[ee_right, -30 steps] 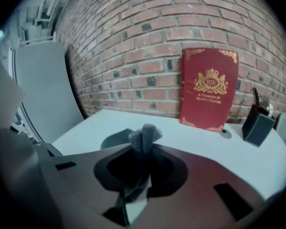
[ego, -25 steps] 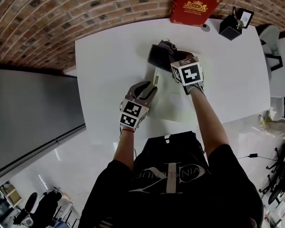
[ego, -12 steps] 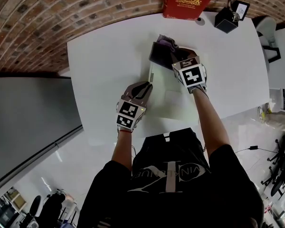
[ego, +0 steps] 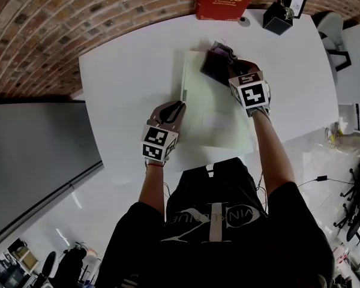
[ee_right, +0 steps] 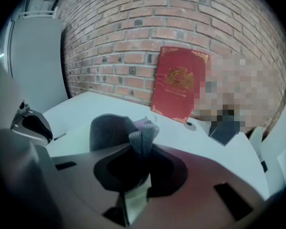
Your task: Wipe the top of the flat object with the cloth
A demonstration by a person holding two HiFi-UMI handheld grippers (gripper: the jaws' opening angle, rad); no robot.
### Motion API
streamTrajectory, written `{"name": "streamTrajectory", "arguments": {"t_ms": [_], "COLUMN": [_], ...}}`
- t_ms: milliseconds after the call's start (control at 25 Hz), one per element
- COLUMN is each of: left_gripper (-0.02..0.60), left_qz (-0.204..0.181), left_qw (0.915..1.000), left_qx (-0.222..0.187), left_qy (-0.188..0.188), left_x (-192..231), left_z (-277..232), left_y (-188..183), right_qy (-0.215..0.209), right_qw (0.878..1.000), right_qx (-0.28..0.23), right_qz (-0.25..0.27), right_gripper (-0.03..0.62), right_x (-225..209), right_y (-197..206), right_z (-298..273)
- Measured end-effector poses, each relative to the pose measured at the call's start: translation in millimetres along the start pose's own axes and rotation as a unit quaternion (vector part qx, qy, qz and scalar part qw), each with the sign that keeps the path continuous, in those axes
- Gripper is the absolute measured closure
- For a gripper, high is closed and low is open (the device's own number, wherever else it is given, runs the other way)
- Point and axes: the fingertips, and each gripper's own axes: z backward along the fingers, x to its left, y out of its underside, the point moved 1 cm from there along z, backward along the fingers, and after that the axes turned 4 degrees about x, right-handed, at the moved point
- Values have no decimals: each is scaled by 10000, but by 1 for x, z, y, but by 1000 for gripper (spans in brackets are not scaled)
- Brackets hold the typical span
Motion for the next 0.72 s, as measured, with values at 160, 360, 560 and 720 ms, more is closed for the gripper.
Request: {"name": "streamTrajectory", "arguments": {"t_ms": [160, 360, 560, 720], "left_gripper": [528, 528, 535, 545], "left_qz": [-7, 45, 165, 302], "left_qw": [10000, 9999, 9990, 9989], "left_qx": [19, 13, -17, 22], "left_qy": [-68, -159, -410, -345], "left_x": [0, 1, -3, -19], "left_z": [0, 0, -1, -4], "left_y": [0, 0, 0, 2], "right_qy": [185, 413, 486, 558], "right_qw": [9998, 9988, 9984, 9984], "right_qx": [51, 97, 50, 63], "right_qz": [-102, -234, -275, -64], "right_gripper": [536, 536, 536, 536], "right_x": [-20, -42, -57, -65], "right_y": [15, 36, 49, 50], "right_z": [9, 22, 30, 33]}}
